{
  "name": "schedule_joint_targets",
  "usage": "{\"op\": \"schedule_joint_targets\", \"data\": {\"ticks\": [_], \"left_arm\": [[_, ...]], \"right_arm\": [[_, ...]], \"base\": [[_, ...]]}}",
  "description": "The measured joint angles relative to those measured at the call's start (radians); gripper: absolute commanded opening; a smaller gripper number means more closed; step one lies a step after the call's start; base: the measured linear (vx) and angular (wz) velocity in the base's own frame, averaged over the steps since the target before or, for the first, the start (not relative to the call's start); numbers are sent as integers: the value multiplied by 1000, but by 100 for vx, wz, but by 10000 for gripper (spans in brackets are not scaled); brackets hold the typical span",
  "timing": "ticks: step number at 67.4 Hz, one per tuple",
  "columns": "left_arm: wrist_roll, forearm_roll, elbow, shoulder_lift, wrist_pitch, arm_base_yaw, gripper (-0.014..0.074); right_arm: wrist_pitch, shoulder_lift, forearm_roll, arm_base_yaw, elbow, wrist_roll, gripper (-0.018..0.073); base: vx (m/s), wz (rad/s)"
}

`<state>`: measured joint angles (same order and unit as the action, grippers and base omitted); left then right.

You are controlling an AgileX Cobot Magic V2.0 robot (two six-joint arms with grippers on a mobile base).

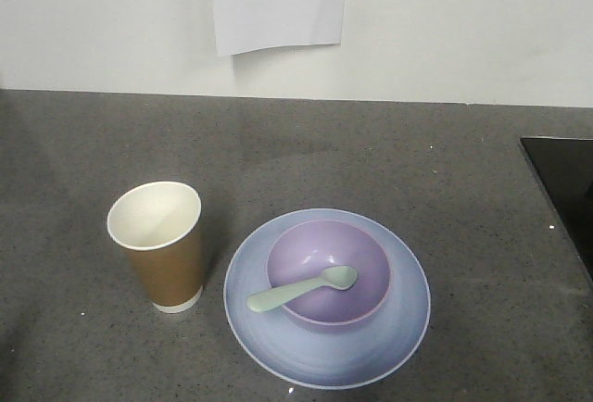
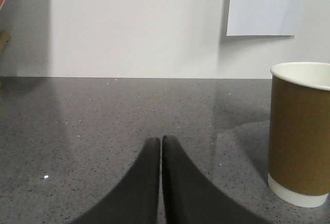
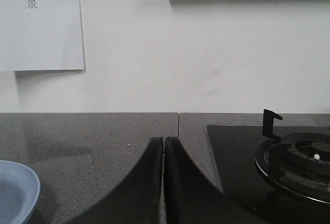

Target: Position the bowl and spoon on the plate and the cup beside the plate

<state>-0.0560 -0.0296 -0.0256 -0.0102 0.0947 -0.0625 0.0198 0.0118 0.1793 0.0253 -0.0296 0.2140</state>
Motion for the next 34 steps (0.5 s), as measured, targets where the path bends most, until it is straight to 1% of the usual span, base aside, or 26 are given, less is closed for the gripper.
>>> {"op": "schedule_joint_targets", "data": {"ticks": [34], "left_arm": [[0, 0, 0, 0, 0, 0, -6]], "right_arm": [[0, 0, 0, 0, 0, 0, -4]], "base": [[0, 0]]}}
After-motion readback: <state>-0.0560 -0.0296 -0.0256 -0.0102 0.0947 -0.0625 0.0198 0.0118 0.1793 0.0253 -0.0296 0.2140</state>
